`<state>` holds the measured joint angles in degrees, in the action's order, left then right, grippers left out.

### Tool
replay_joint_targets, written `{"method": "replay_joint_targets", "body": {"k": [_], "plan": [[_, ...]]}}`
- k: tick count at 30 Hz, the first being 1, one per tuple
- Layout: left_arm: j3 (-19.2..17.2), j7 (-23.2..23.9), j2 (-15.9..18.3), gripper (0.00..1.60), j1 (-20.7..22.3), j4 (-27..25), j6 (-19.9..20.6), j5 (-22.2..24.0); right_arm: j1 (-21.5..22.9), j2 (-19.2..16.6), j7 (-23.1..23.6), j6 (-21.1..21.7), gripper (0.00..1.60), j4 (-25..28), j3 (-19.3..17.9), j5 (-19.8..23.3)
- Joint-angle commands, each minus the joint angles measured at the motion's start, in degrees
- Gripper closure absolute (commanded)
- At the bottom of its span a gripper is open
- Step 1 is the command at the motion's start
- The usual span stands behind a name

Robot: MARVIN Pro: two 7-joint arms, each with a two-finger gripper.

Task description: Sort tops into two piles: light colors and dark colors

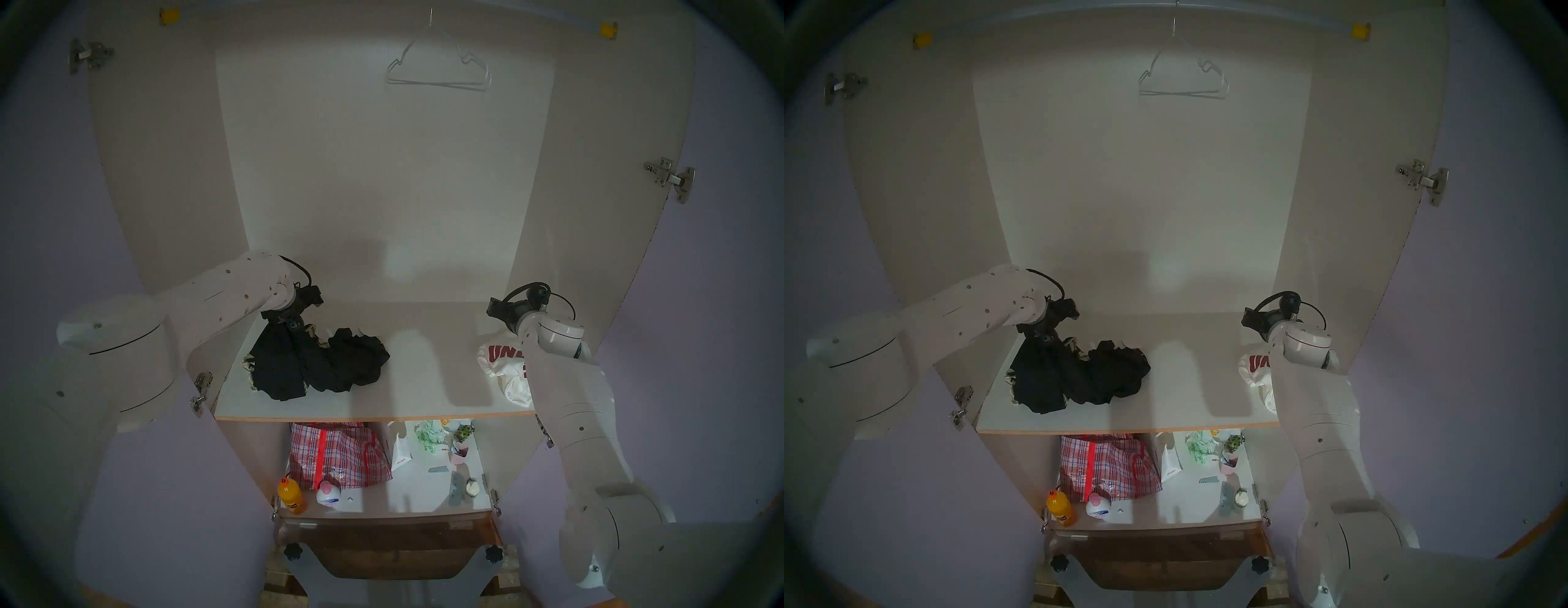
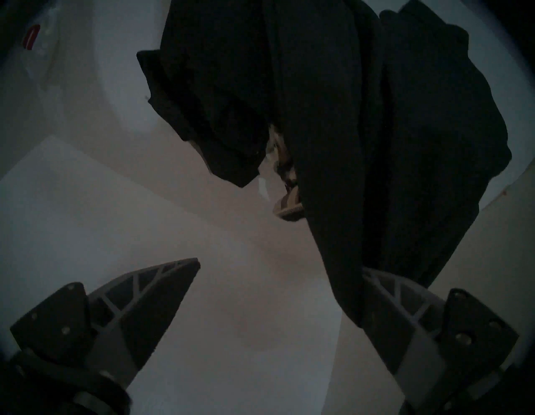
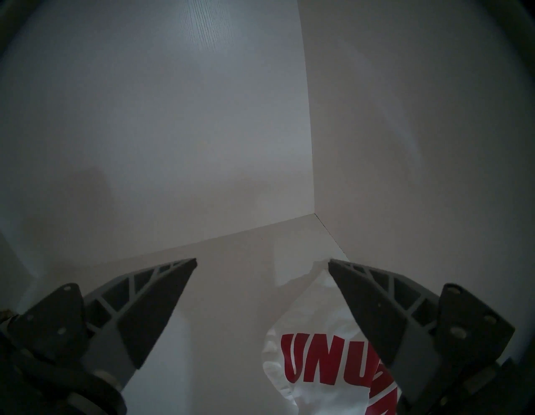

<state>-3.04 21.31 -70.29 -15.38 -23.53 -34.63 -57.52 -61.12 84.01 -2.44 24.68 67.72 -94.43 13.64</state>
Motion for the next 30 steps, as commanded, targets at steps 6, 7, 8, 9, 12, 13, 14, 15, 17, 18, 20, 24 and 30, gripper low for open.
{"method": "replay_joint_targets", "body": {"k": [6, 7, 8, 9, 12, 13, 14, 15, 17, 18, 20, 24, 30], "plan": [[-4.24, 0.4, -3.95, 0.0, 3.78, 2.27, -2.38, 2.5, 1.44, -0.01, 0.22, -0.83, 0.0, 1.57, -0.06, 0.03], [-4.92, 0.88, -4.41, 0.0, 3.92, 2.2, -2.22, 2.53, 1.44, -0.01, 0.22, -0.83, 0.0, 1.57, -0.07, 0.02], [-5.89, 1.46, -4.87, 0.0, 4.07, 1.87, -1.81, 2.65, 1.44, 0.0, 0.23, -0.84, 0.0, 1.58, -0.08, 0.01], [-5.97, 2.22, -5.15, 0.0, 4.26, 1.45, -1.46, 1.95, 1.43, 0.01, 0.24, -0.87, 0.0, 1.6, -0.09, 0.0], [-4.39, 5.1, -5.2, 0.0, 5.08, 0.09, -3.06, -0.96, 1.41, 0.02, 0.26, -0.92, 0.0, 1.63, -0.11, -0.02], [-3.96, 5.71, -4.7, 0.0, 5.41, -0.48, -5.45, -1.18, 1.41, 0.03, 0.27, -0.92, 0.0, 1.63, -0.12, -0.03], [-4.21, 6.62, -4.17, 0.0, 5.38, -1.47, -5.59, -1.62, 1.41, 0.04, 0.28, -0.91, 0.0, 1.63, -0.13, -0.05], [-3.2, 6.82, -3.51, 0.0, 5.61, -2.74, -7.79, -3.0, 1.41, 0.04, 0.28, -0.92, 0.0, 1.63, -0.13, -0.06], [-0.81, 9.3, -3.16, 0.0, 6.05, -3.68, -10.93, -3.84, 1.41, 0.05, 0.29, -0.92, 0.0, 1.64, -0.15, -0.08], [-0.05, 9.07, -2.86, 0.0, 6.45, -3.76, -14.18, -4.05, 1.4, 0.07, 0.31, -0.95, 0.0, 1.66, -0.16, -0.1], [-0.07, 8.93, -2.69, 0.0, 6.38, -3.72, -14.41, -3.74, 1.38, 0.07, 0.32, -0.98, 0.0, 1.67, -0.17, -0.1], [2.3, 2.81, -4.71, 0.0, 7.7, -2.46, -18.1, -6.65, 1.42, 0.09, 0.33, -0.89, 0.0, 1.63, -0.2, -0.16], [3.43, -4.77, -5.72, 0.0, 7.71, -1.0, -16.39, -9.15, 1.4, 0.12, 0.36, -0.94, 0.0, 1.66, -0.23, -0.2]]}}
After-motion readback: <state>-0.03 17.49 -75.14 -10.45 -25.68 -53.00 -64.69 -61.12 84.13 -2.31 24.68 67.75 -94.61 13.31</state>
